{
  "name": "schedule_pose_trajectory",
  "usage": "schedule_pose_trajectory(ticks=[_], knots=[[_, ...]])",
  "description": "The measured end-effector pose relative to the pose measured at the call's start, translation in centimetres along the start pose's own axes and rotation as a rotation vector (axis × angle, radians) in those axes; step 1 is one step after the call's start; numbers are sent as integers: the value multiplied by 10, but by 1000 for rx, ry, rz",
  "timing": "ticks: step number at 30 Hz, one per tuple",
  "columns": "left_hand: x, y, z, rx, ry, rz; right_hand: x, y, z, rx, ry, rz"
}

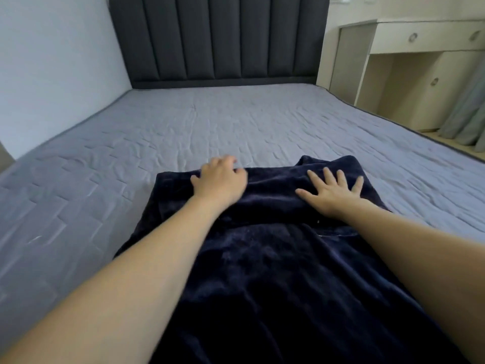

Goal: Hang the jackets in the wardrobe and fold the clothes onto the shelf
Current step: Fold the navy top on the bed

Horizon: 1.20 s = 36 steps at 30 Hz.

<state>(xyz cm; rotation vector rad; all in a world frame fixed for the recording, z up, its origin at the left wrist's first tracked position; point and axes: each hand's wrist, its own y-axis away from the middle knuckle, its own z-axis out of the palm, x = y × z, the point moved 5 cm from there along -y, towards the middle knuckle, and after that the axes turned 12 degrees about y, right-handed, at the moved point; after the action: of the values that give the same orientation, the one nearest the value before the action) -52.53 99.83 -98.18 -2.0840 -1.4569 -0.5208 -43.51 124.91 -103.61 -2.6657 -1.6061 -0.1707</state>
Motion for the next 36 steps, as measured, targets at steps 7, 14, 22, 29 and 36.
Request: schedule_pose_trajectory(ticks=[7, 14, 22, 29, 36], knots=[[-87, 9, 60, -182, -186, -96, -9, -7, 46, 193, -68, 8], [-106, 30, 34, -68, -293, -34, -11, 28, 43, 244, -89, 12], [-118, 120, 13, -316, -359, -155, 0, 139, 64, 0, -21, -140], [-88, 250, 17, -595, -394, -61, -4, 266, 50, 93, 135, -642], [-53, 340, -22, -1034, -340, -153, -6, 344, 22, 102, 97, -1262]])
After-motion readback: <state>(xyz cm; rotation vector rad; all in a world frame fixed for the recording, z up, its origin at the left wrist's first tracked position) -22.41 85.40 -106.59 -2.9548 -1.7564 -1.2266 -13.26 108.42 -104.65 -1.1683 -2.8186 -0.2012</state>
